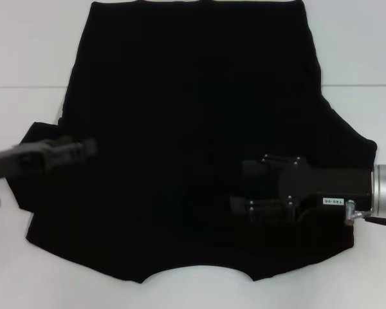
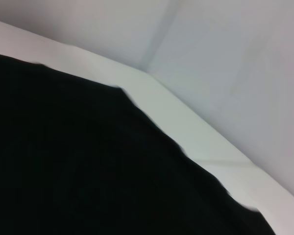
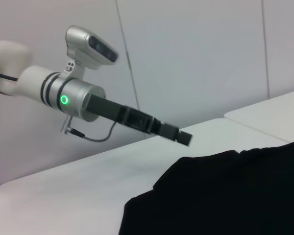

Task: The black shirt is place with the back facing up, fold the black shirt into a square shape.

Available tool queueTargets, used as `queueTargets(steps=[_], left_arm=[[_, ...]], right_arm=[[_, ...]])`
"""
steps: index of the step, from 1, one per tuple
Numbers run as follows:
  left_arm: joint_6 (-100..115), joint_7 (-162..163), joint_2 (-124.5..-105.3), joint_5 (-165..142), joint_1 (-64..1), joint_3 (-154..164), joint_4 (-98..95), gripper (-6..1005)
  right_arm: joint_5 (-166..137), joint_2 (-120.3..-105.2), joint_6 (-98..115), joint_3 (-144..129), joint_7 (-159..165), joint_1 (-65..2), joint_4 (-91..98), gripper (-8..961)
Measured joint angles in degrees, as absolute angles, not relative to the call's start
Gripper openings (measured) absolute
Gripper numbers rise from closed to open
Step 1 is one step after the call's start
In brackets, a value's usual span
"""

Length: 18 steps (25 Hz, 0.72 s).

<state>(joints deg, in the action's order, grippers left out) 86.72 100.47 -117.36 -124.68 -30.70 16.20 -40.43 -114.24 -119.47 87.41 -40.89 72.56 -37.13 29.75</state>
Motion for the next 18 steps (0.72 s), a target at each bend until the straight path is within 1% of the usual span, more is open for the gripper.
queueTargets(steps=[3, 12, 18], left_arm=[[85.6, 103.5, -116.72, -124.9, -30.2, 13.1, -41.5, 873], [73.1, 117.0, -116.72, -129.5, -28.6, 11.6, -45.5, 868], [70.4, 122.3, -116.71, -133.9, -29.0, 11.8, -46.3, 857]], right_arm=[[-113.6, -119.52, 86.9, -40.9, 72.6, -37.3, 29.6, 916], [-112.6, -119.53, 85.8, -40.9, 72.6, -37.5, 29.5, 916], [-112.3, -119.53, 85.4, -40.8, 72.8, -37.4, 29.3, 916]])
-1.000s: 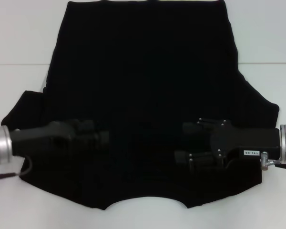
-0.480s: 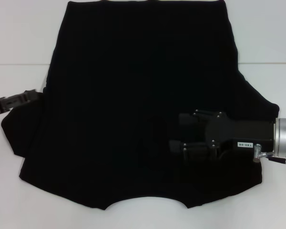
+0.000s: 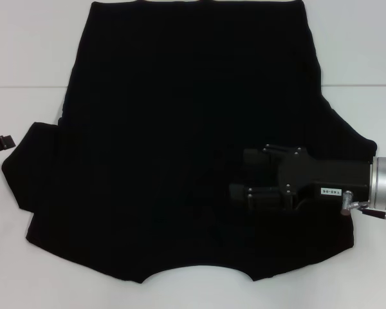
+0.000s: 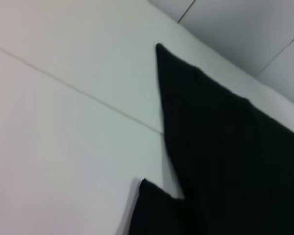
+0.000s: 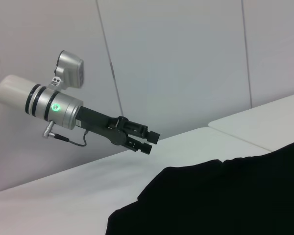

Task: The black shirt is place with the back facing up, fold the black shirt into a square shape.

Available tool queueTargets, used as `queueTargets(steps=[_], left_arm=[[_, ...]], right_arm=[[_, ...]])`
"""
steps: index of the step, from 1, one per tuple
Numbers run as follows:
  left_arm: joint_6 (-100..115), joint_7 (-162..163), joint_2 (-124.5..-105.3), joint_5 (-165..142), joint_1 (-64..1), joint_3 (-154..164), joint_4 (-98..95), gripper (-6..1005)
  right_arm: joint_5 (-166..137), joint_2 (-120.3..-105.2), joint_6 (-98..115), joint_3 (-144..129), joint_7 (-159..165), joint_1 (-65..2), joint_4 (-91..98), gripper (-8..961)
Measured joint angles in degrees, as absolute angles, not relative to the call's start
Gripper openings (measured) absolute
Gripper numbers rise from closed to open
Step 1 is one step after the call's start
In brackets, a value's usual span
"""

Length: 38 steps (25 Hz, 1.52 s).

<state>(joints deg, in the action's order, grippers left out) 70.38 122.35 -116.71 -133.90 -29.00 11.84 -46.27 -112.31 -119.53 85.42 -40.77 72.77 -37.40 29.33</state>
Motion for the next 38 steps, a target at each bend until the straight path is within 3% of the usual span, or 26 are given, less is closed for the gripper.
queueTargets(steps=[38], left_arm=[[57.6, 123.0, -117.86, -136.6, -30.8, 18.1, -39.1, 786]], right_arm=[[-111.8, -119.53, 84.3, -40.8, 72.8, -37.6, 27.9, 917]])
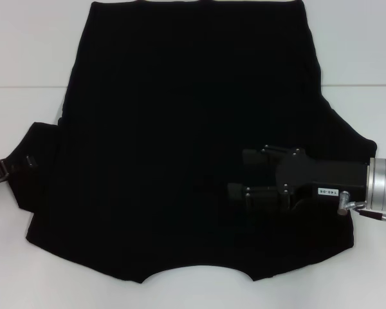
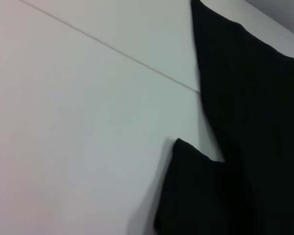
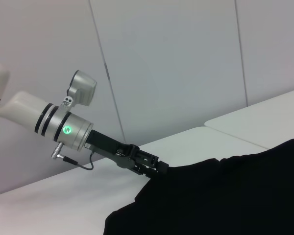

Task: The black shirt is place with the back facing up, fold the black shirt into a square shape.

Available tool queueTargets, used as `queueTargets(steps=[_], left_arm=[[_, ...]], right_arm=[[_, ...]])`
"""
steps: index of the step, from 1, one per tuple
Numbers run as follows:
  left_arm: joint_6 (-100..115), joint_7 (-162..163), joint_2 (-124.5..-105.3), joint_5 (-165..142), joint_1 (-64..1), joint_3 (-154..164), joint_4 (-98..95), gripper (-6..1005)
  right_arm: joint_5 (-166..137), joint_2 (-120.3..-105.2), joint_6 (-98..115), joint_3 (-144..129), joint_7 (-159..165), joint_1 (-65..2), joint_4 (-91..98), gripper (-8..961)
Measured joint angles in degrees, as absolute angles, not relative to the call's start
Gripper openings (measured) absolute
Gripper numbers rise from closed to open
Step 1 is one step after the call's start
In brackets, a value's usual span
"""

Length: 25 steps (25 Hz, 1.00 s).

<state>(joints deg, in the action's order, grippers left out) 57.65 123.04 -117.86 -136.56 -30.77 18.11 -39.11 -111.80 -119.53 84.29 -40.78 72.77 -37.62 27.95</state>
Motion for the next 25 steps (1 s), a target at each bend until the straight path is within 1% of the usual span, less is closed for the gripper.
queueTargets(steps=[22, 24, 25], left_arm=[[58.4, 120.1, -117.91, -136.7, -31.2, 20.8, -39.5, 745], [58.3, 120.0, -117.92, -136.7, -31.3, 20.8, -39.5, 517], [58.2, 119.9, -117.91, -136.7, -31.3, 20.8, -39.5, 496]], right_arm=[[-111.5, -119.53, 84.9, -40.8, 72.7, -37.4, 27.9, 917], [-111.1, -119.53, 84.9, -40.8, 72.6, -37.2, 27.9, 917], [-111.0, -119.53, 85.0, -40.8, 72.5, -37.1, 28.0, 917]])
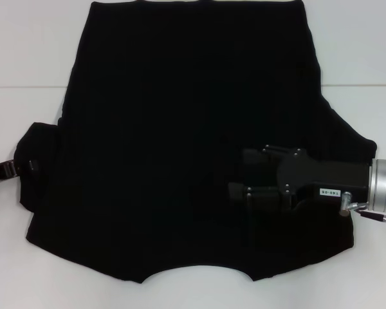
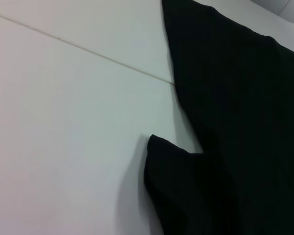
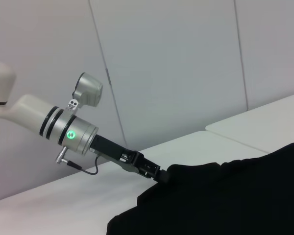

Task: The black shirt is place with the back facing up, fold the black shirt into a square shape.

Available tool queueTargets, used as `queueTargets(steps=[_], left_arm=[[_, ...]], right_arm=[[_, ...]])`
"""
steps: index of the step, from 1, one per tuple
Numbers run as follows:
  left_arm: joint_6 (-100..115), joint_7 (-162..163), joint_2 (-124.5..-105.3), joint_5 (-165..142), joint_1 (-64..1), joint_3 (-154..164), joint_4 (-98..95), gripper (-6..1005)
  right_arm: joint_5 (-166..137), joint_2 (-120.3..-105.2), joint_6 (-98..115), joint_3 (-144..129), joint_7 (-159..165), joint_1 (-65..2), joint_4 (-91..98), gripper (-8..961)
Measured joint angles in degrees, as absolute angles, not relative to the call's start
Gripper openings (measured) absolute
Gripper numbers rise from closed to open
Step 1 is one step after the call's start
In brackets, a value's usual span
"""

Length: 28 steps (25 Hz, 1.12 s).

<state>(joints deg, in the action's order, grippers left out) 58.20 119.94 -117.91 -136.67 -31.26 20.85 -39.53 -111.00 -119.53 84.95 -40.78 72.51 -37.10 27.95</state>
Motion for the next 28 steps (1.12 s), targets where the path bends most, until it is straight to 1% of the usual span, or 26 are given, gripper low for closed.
queueTargets(steps=[10, 16, 21, 28], left_arm=[[55.0, 118.3, -118.01, -136.7, -31.2, 21.8, -39.0, 282], [54.3, 118.1, -118.12, -136.7, -31.2, 22.7, -38.6, 78], [55.3, 118.2, -118.13, -136.2, -31.0, 22.3, -39.7, 8], [55.3, 118.5, -117.93, -136.5, -30.6, 20.9, -40.6, 9]], right_arm=[[-110.9, -119.53, 85.2, -40.8, 72.6, -37.0, 28.0, 917], [-110.9, -119.53, 85.8, -40.8, 72.6, -36.9, 28.0, 917], [-110.4, -119.53, 85.9, -40.8, 72.5, -36.8, 28.0, 916], [-109.2, -119.53, 85.9, -40.8, 72.2, -36.7, 27.7, 914]])
